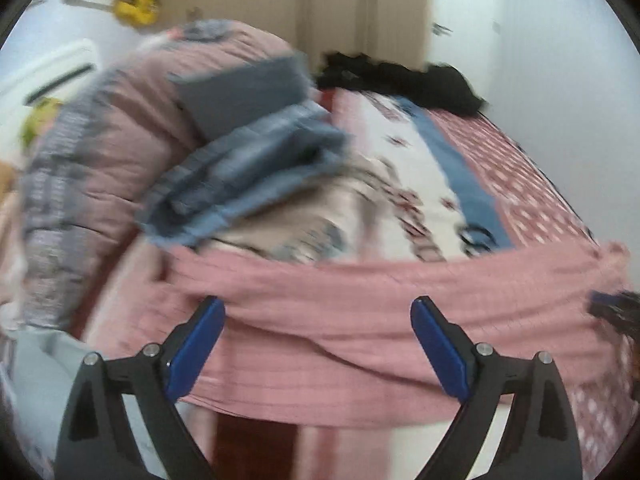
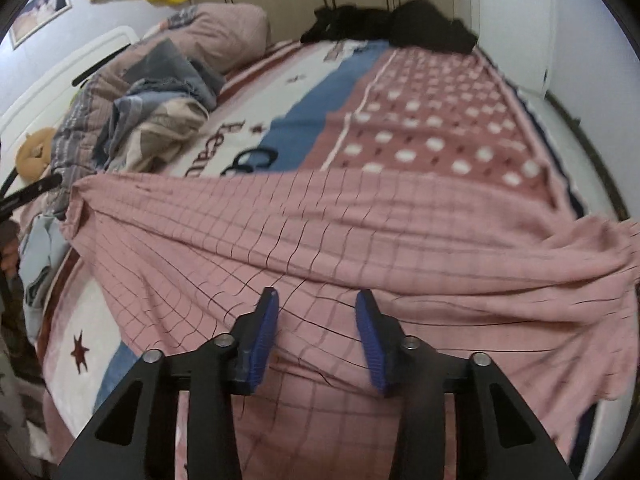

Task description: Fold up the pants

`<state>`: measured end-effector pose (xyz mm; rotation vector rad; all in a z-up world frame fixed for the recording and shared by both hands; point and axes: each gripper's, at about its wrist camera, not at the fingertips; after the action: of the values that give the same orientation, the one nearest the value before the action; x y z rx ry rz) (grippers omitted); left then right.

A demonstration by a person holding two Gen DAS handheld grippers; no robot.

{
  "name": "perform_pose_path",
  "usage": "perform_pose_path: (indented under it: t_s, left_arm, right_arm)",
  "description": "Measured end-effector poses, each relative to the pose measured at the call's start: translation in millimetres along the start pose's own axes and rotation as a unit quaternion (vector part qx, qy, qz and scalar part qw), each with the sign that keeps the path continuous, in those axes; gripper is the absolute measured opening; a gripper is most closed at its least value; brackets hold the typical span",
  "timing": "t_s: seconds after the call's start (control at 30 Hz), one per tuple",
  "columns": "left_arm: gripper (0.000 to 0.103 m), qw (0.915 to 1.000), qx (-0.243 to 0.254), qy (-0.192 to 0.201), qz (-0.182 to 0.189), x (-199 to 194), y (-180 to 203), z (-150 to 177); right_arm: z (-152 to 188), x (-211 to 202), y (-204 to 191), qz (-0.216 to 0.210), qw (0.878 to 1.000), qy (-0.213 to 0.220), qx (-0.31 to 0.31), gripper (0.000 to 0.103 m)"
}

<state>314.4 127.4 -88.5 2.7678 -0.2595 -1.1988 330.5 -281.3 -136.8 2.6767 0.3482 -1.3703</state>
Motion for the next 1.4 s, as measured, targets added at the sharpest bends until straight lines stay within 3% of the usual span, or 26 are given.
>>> perform_pose_path:
  t_s: [0.1, 0.23, 0.3, 0.5, 0.73, 0.87, 1.0, 1.13, 1.2, 1.27, 1.4]
  left_arm:
    - [0.091, 0.9987, 0.016, -0.043, 0.022, 26.4, 13.5, 13.9]
    - [0.068, 0.9948, 0.012, -0.097, 0.029, 63.9, 15.3, 29.4]
    - [0.063, 0.9929, 0.003, -0.115, 0.03, 79.9, 12.6, 32.0]
    - [0.063, 0.9957, -0.003, -0.093, -0.001, 96.9, 0.2, 13.0]
    - [0.063, 0.9956, -0.023, -0.091, -0.009, 117.5, -16.8, -15.7]
    - [0.063, 0.9953, -0.074, -0.062, 0.008, 109.7, -24.9, -24.2]
    - [0.063, 0.9947, -0.084, -0.057, 0.017, 102.1, -30.3, -27.8]
    - [0.063, 0.9952, -0.093, -0.019, 0.023, 78.3, -40.7, -36.5]
    - [0.065, 0.9952, -0.096, -0.003, 0.019, 69.3, -43.4, -42.5]
    - [0.066, 0.9941, -0.102, -0.021, 0.03, 71.3, -44.0, -45.2]
    - [0.069, 0.9981, -0.058, -0.018, 0.008, 63.2, -27.0, -37.0]
  right_arm:
    - [5.7, 14.7, -6.4, -0.008, 1.0, -0.012, -0.008, 0.024]
    - [9.8, 24.3, -8.4, -0.001, 1.0, -0.015, -0.013, 0.022]
    - [7.3, 25.2, -7.1, 0.003, 1.0, -0.015, -0.011, 0.021]
    - [-10.2, 32.9, -3.5, 0.041, 0.999, -0.017, -0.022, 0.018]
    - [-45.2, 52.6, 17.0, 0.084, 0.996, -0.032, -0.009, 0.017]
    - [-63.5, 61.1, 30.7, 0.119, 0.993, -0.023, 0.005, 0.017]
    - [-71.2, 68.5, 47.7, 0.125, 0.991, -0.023, 0.038, 0.018]
    - [-68.2, 50.1, 44.1, 0.078, 0.997, -0.002, 0.028, 0.033]
    - [-65.0, 39.8, 31.1, 0.038, 0.999, 0.006, -0.009, 0.063]
    - [-60.1, 33.7, 12.8, 0.019, 0.998, 0.011, -0.063, 0.075]
    - [-54.8, 47.9, -28.5, 0.029, 0.99, 0.0, -0.142, 0.075]
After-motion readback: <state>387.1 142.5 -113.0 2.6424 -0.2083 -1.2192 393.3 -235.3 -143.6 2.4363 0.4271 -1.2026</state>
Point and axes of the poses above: each gripper's, at about its wrist camera, not at the fingertips, and x roughly the way its jaws point, y to its right, z to its underside, and after that the axes turned 12 degrees about z, right-handed
